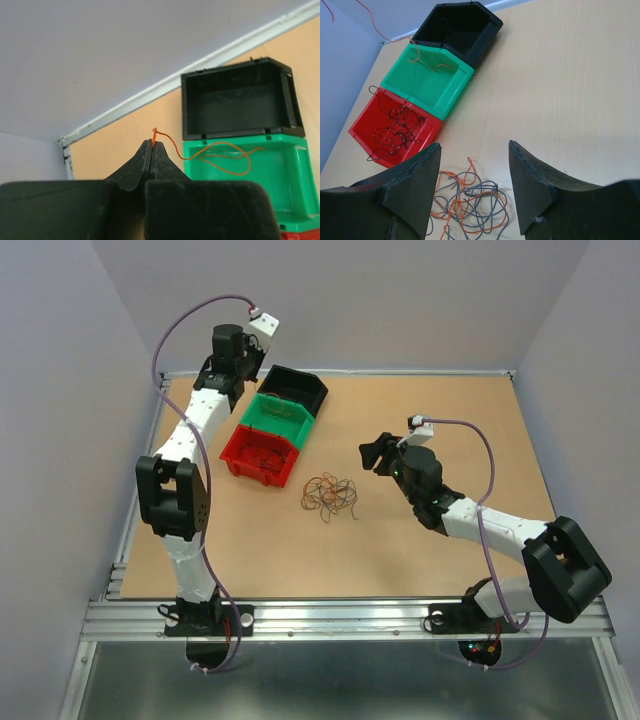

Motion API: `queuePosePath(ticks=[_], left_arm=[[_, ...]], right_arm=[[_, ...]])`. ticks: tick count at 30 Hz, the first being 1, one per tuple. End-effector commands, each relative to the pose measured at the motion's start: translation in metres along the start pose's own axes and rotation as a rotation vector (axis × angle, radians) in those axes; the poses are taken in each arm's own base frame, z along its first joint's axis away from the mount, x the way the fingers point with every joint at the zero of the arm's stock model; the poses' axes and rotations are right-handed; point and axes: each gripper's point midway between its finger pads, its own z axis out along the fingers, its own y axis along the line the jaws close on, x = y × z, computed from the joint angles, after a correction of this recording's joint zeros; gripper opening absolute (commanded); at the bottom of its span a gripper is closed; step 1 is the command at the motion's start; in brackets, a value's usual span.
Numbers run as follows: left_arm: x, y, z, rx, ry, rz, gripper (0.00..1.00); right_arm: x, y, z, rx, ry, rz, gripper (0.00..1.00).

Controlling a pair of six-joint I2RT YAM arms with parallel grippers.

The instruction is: Untangle the cables

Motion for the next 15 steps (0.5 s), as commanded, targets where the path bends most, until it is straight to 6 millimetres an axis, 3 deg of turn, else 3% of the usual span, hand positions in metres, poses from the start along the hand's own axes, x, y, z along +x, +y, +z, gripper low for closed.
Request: queuePosePath(ticks=[1,5,9,14,15], left_arm=[[-0.024,-0.025,-0.02,0.052,-0.054,0.082,0.0],[-0.001,-0.057,-0.01,0.091,0.019,0.087,0.0],[0.034,-0.078,0.013,0.123,0.118,0.107,0.0],[0.069,-0.083,0.038,0.107,0.224,0.134,0.0],[0.085,-0.089,0.047,0.119,0.258,0.149,0.0]], right_arm=[[-0.006,0.001,-0.003,-0.005,-0.034,0.004,0.62],[-0.008,0.001,-0.004,-0.004,-0.038,0.006,0.62],[-0.007,0.001,-0.004,-0.004,-0.035,0.007,0.62],[-0.005,0.001,-0.004,-0.005,-0.027,0.005,0.62],[-0.006,0.0,-0.003,0.001,-0.029,0.004,0.62]])
